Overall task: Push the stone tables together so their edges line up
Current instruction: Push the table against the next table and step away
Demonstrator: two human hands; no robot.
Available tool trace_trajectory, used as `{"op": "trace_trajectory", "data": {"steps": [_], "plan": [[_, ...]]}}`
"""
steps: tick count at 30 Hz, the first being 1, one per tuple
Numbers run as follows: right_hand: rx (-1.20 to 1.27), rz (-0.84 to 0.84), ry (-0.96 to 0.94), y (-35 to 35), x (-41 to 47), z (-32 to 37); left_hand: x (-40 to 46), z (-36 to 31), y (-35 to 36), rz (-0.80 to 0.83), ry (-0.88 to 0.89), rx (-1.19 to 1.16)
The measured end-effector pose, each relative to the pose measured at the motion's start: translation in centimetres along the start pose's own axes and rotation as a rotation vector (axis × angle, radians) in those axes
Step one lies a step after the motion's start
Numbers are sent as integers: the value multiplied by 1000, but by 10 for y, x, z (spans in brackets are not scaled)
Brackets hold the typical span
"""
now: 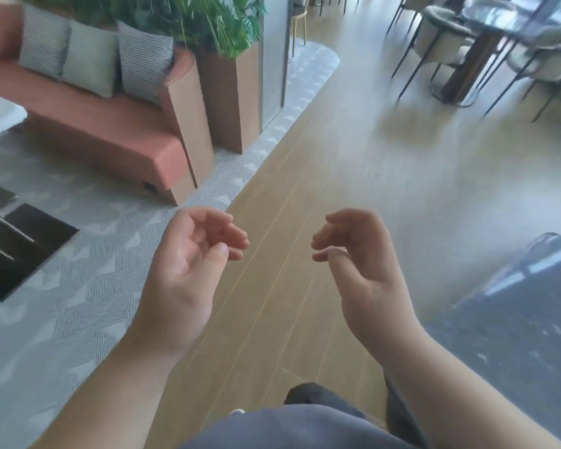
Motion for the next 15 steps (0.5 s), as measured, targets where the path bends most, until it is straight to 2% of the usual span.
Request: {"op": "trace_trajectory", "data": {"steps": [6, 15], "plan": [[-1, -165, 33, -29, 78, -31, 92, 32, 69, 144, -44, -37], [-22, -330, 59, -104, 224, -91, 219, 86, 228, 367, -109, 30]]}}
Point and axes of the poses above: each hand's wrist, its own x-axis towards the middle knuckle, its own y-axis out of the palm, z = x × y, the point moved 4 cm from there along x, towards the middle knuckle, and after that the axes turned 10 degrees about -z, right-handed, at the moved point
